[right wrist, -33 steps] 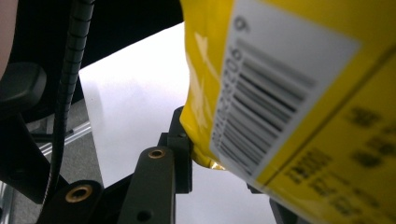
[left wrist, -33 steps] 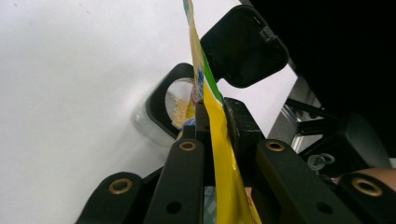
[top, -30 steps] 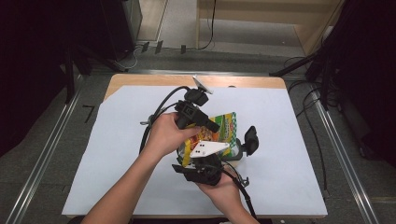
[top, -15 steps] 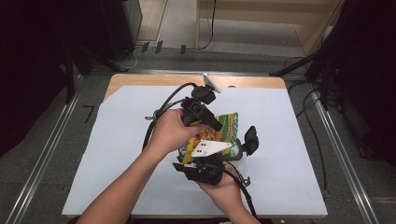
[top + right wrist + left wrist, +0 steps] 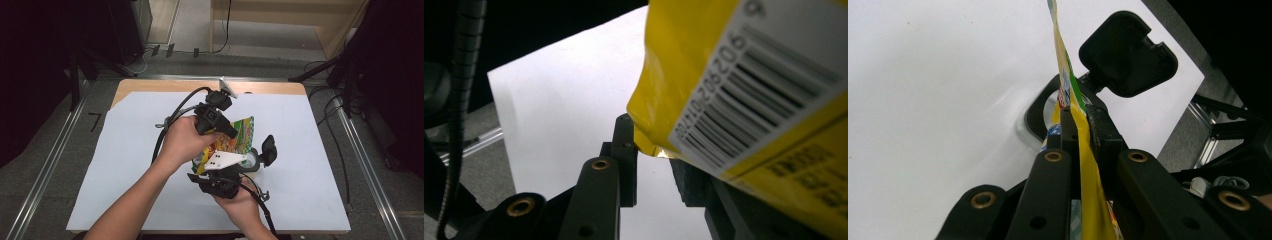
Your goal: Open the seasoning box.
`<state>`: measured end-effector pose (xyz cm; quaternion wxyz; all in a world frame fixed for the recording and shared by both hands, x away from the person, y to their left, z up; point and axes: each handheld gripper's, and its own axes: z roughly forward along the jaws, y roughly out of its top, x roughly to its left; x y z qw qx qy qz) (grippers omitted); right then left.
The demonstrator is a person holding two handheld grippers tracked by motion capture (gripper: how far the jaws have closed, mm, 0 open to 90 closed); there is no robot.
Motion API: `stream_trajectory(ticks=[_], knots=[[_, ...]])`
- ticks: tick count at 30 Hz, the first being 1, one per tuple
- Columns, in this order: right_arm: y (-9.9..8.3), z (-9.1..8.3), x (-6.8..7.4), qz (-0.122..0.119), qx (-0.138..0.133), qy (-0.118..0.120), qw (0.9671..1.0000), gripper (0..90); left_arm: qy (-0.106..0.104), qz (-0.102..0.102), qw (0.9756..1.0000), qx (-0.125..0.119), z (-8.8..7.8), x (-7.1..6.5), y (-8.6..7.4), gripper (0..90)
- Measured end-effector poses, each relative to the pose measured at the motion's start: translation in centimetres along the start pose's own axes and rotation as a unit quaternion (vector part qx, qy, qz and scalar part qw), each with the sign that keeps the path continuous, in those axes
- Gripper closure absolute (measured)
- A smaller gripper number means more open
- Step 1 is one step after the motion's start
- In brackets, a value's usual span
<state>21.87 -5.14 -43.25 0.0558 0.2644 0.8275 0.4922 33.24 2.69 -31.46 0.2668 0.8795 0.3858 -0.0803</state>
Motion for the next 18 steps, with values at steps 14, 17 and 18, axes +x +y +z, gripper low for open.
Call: stream_trajectory(ticks=[14,17,18], knots=[[-0.6,-0.1,-0.1,0.022,-0.008,-0.001,0.9997,74.5,0.008,0.005,0.9999,0.011,0.7,-1.1,0.2,88.2],[-0.6,-0.3,-0.2,0.023,-0.012,-0.001,0.9997,74.4,-0.001,-0.001,0.9998,0.018,0.8,-1.0,0.6,88.0],[-0.6,-0.4,-0.2,0.022,-0.014,-0.001,0.9997,73.9,-0.005,-0.003,0.9998,0.02,0.9,-1.0,0.7,87.8]])
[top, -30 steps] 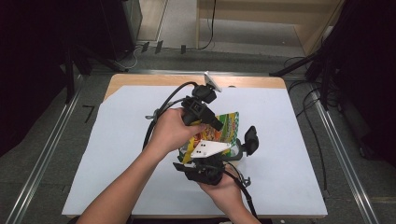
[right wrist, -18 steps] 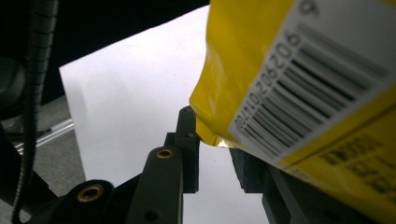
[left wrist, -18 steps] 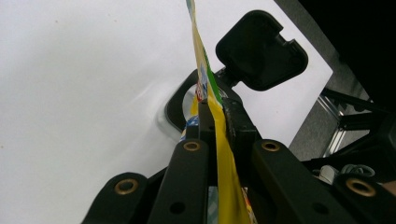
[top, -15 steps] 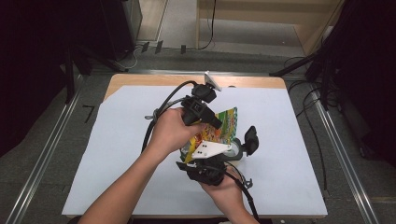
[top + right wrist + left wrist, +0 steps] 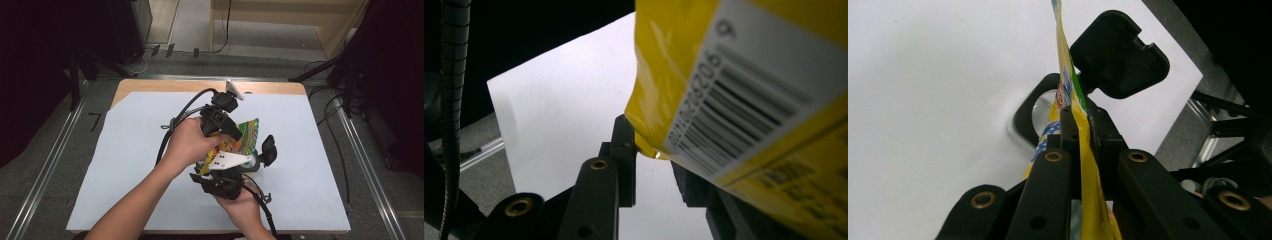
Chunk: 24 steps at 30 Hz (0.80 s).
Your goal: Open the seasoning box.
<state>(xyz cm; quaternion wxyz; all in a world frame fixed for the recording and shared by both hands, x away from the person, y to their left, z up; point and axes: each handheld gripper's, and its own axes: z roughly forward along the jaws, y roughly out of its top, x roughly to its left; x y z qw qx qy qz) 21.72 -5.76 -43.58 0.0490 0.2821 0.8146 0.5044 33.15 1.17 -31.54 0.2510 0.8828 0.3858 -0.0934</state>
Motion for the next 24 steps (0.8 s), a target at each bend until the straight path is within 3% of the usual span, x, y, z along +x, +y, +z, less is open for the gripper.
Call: stream_trajectory(ticks=[6,13,16,24], knots=[[0.1,-0.2,-0.2,0.002,-0.003,0.005,1.0,74.3,-0.033,-0.023,0.999,0.019,0.5,0.8,0.9,87.2],[0.2,-0.4,-0.4,0.012,-0.014,0.016,0.9997,72.1,-0.027,-0.022,0.999,0.028,0.6,0.2,1.5,86.5],[0.2,-0.5,-0.3,0.008,-0.013,0.013,0.9998,73.4,-0.037,-0.027,0.9984,0.034,0.6,0.4,1.5,86.2],[0.1,-0.5,-0.2,0.003,-0.019,0.011,0.9998,74.5,-0.034,-0.024,0.9985,0.034,0.6,0.1,1.4,85.8]])
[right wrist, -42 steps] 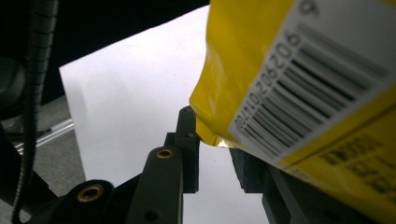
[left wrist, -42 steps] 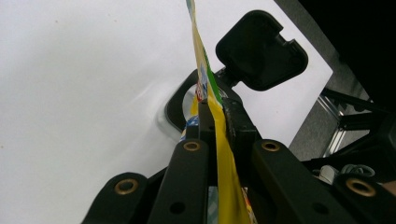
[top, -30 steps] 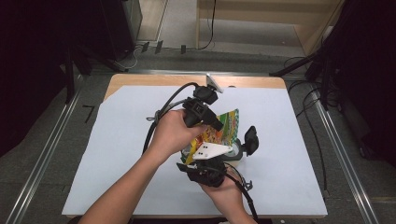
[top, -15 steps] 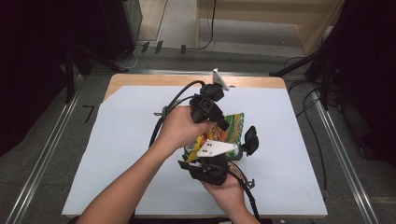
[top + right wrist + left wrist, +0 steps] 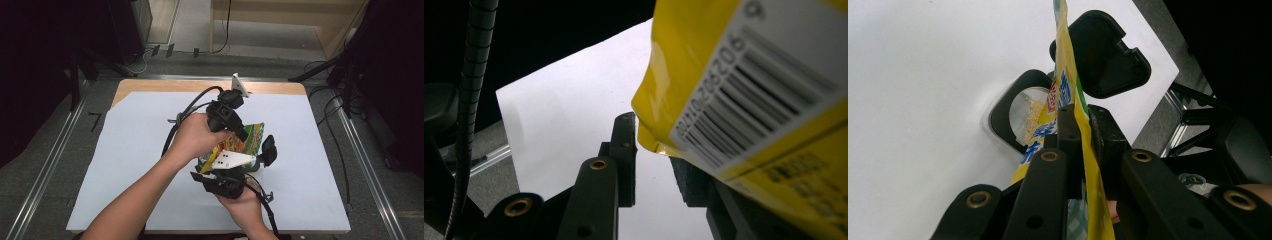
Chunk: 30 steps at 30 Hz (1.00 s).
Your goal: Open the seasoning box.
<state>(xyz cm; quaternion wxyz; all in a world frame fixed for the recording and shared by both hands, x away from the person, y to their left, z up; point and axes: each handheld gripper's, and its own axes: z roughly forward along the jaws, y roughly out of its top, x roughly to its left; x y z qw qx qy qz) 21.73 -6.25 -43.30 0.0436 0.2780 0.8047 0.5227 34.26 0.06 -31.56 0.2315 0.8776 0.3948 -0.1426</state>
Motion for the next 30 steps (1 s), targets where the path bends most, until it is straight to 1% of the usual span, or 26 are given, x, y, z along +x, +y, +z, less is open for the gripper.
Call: stream_trajectory(ticks=[8,12,16,19,23,26,29,30], knots=[[-0.09,0.05,0.06,-0.006,0.0,-0.003,1.0,74.8,-0.008,-0.002,1.0,0.004,-0.02,0.0,0.0,85.0],[-0.32,0.06,0.15,-0.019,-0.005,-0.007,0.9998,75.0,-0.015,0.0,0.9999,0.007,0.0,-0.14,-0.08,84.3],[-0.55,0.11,0.26,-0.028,-0.009,-0.011,0.9995,75.0,-0.016,-0.001,0.9999,0.006,0.03,-0.33,-0.2,83.8],[-0.62,0.17,0.33,-0.031,-0.008,-0.012,0.9994,74.8,-0.02,-0.001,0.9998,0.009,-0.02,-0.2,-0.24,83.7],[-0.65,0.28,0.38,-0.035,-0.004,-0.013,0.9993,74.8,-0.03,-0.007,0.9995,0.011,-0.05,0.09,-0.28,83.5],[-0.7,0.36,0.39,-0.043,-0.003,-0.016,0.999,75.1,-0.032,-0.01,0.9994,0.011,-0.08,0.12,-0.34,83.2],[-0.76,0.42,0.41,-0.048,0.002,-0.014,0.9987,76.2,-0.034,-0.013,0.9992,0.016,-0.13,0.15,-0.37,82.8],[-0.79,0.47,0.39,-0.05,0.002,-0.013,0.9987,77.4,-0.042,-0.011,0.9989,0.02,-0.12,0.16,-0.38,82.6]])
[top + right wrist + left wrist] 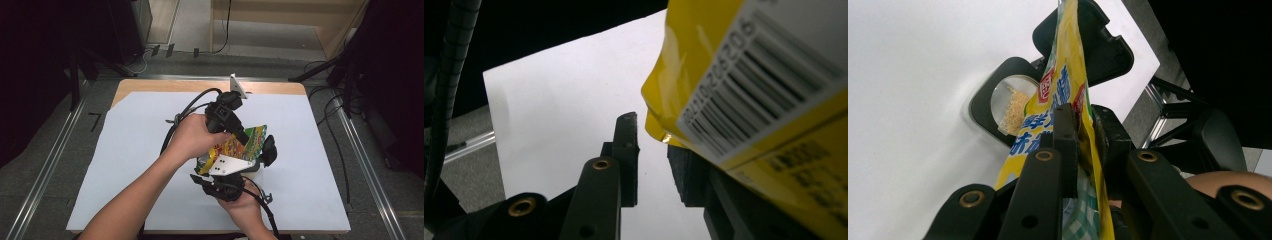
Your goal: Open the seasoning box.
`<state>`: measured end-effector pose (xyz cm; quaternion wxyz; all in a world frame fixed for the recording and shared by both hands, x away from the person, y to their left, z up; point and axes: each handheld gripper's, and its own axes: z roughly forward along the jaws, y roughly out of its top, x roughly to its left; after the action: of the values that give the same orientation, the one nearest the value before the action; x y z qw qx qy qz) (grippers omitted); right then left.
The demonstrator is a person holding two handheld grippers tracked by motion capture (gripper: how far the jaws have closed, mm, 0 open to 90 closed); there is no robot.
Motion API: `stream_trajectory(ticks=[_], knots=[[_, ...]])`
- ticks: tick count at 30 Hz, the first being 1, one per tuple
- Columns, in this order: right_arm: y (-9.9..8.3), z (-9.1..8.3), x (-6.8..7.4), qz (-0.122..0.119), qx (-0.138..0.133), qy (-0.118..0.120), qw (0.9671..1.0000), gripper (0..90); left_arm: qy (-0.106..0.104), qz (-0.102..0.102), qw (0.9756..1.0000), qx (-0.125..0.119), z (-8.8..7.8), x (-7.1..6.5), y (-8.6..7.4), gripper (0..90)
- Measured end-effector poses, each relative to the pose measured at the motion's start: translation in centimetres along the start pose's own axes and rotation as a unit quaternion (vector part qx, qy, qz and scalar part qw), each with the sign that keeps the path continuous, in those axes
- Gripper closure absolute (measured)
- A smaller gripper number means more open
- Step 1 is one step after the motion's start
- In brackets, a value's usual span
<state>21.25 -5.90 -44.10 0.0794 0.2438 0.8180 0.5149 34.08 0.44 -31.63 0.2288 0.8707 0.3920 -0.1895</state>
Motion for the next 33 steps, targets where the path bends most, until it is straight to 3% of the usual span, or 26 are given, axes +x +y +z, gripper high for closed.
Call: stream_trajectory(ticks=[4,11,18,25,33], knots=[[-0.1,0.1,0.1,0.009,0.001,0.018,0.9998,78.6,-0.004,-0.001,1.0,0.001,0.1,0.0,-0.1,81.8],[-0.1,0.1,0.1,0.007,0.002,0.013,0.9999,77.4,-0.001,-0.004,1.0,0.002,-0.1,0.0,-0.1,82.4],[-0.1,-0.1,0.0,-0.002,0.012,0.006,0.9999,76.6,-0.01,-0.022,0.9997,-0.011,-0.4,0.9,-0.6,83.5],[0.7,0.3,-0.1,0.009,0.01,0.014,0.9998,71.6,0.016,-0.031,0.9989,-0.031,-1.3,1.4,-1.0,83.8],[0.8,0.5,-0.3,0.016,0.01,0.012,0.9998,68.7,0.023,-0.031,0.9987,-0.035,-1.4,1.4,-1.0,83.8]])
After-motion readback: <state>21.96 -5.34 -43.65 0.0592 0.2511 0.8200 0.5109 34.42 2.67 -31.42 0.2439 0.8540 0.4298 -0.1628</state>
